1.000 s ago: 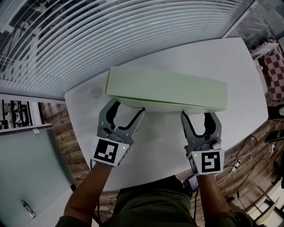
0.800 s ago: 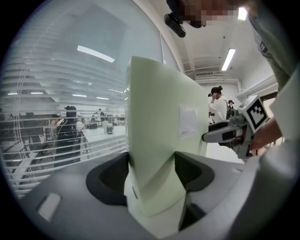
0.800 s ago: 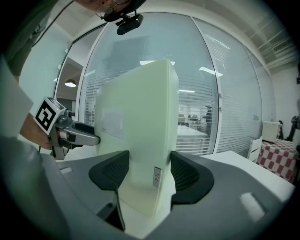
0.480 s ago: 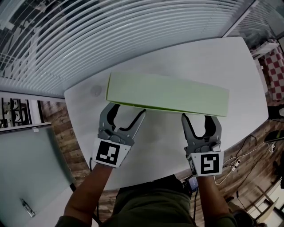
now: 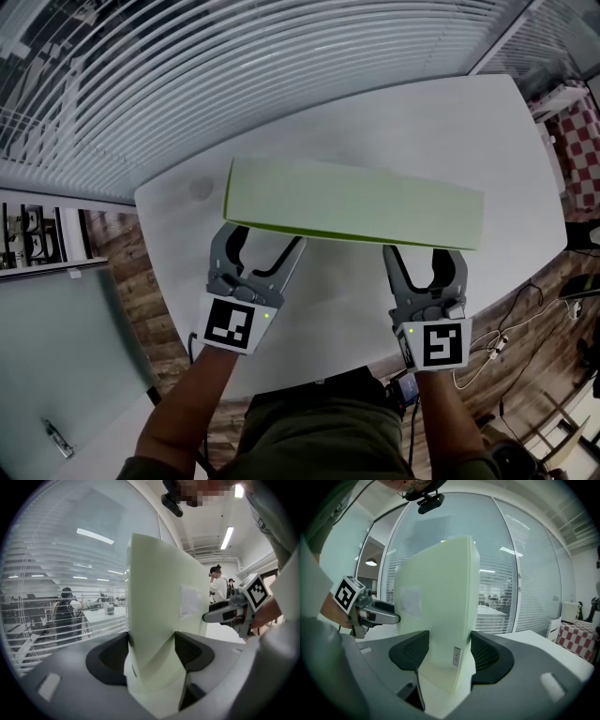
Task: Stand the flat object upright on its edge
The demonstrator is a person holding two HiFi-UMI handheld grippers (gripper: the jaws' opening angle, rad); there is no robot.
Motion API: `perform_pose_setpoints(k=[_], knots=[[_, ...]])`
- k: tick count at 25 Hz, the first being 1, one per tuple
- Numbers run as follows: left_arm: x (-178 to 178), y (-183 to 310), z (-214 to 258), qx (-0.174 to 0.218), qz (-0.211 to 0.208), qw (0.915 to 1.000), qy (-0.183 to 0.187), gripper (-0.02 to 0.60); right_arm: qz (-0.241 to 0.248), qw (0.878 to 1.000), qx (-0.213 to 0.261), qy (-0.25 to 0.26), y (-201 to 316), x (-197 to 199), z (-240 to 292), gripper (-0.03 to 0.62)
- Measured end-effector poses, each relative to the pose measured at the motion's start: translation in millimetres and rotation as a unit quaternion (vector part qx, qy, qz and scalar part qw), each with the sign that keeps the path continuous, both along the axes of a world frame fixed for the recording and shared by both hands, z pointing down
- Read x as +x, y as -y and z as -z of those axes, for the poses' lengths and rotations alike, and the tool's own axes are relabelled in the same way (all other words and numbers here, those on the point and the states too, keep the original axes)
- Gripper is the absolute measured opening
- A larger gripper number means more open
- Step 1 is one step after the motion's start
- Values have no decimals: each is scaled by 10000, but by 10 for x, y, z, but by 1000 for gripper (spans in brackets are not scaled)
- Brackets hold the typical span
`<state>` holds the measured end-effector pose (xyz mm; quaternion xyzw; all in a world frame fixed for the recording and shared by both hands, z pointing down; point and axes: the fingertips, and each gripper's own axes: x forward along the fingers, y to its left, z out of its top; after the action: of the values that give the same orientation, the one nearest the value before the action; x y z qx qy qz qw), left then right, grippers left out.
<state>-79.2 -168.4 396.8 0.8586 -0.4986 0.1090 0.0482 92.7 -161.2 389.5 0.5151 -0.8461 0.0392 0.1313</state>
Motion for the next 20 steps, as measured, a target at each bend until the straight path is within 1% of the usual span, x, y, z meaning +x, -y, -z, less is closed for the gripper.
perform_pose_setpoints(k=[3, 11, 20], knots=[[11, -16, -3, 13, -11, 10000, 25, 296, -28, 10000, -63, -22, -13, 18, -10, 281], [-8, -40, -10, 36, -4, 10000, 51, 296, 71, 9999, 48, 69, -32, -23, 7, 281], [8, -48, 0, 51, -27, 9999, 141, 298, 126, 9998, 18, 127, -41, -12, 21, 281]])
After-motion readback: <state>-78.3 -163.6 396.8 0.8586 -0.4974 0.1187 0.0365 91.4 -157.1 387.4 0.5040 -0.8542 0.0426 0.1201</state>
